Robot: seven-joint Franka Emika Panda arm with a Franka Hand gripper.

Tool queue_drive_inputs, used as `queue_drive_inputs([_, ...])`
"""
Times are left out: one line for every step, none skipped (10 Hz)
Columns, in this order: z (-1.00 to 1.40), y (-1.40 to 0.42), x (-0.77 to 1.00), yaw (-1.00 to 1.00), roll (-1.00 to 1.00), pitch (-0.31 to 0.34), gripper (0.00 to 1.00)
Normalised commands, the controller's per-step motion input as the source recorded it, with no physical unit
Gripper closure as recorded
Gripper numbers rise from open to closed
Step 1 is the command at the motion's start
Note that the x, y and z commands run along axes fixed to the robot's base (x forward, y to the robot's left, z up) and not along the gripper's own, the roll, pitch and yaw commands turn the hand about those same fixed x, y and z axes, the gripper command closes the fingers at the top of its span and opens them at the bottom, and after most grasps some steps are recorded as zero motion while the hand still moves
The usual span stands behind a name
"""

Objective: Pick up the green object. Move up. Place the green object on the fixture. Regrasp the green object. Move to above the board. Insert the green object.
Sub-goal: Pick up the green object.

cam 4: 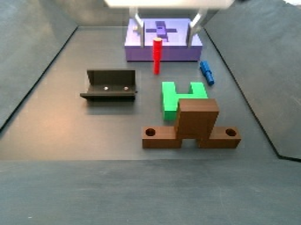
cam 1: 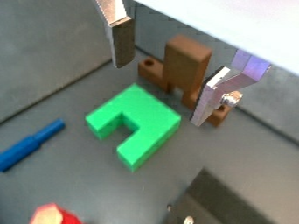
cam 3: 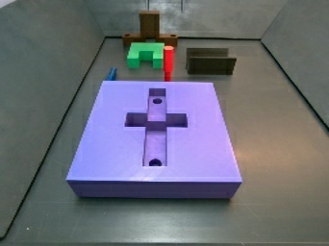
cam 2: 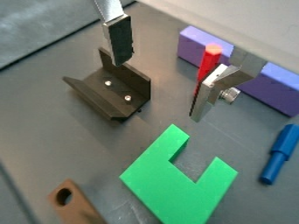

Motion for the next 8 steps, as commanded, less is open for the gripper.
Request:
queue_drive_inputs([-1.0, -0.05, 0.0, 0.09, 0.0, -0.007, 0.0])
queue_drive_inputs([-1.0, -0.16, 0.0, 0.14, 0.0, 0.0, 0.0])
queue_drive_inputs([-1.0, -0.13, -0.01, 0.18, 0.0, -0.016, 0.0])
queue_drive_inputs([-1.0, -0.12, -0.19, 0.09, 0.0, -0.047, 0.0])
queue_drive_inputs([-0.94, -0.09, -0.25, 0.0, -0.09, -0.026, 0.0])
queue_drive_inputs([-0.77, 0.0, -0.15, -0.13, -0.18, -0.084, 0.0])
queue_drive_inputs([-0.7, 0.02, -0.04, -0.27, -0.21, -0.024, 0.0])
queue_drive_inputs([-0.65, 0.09, -0.1, -0.27, -0.24, -0.064, 0.0])
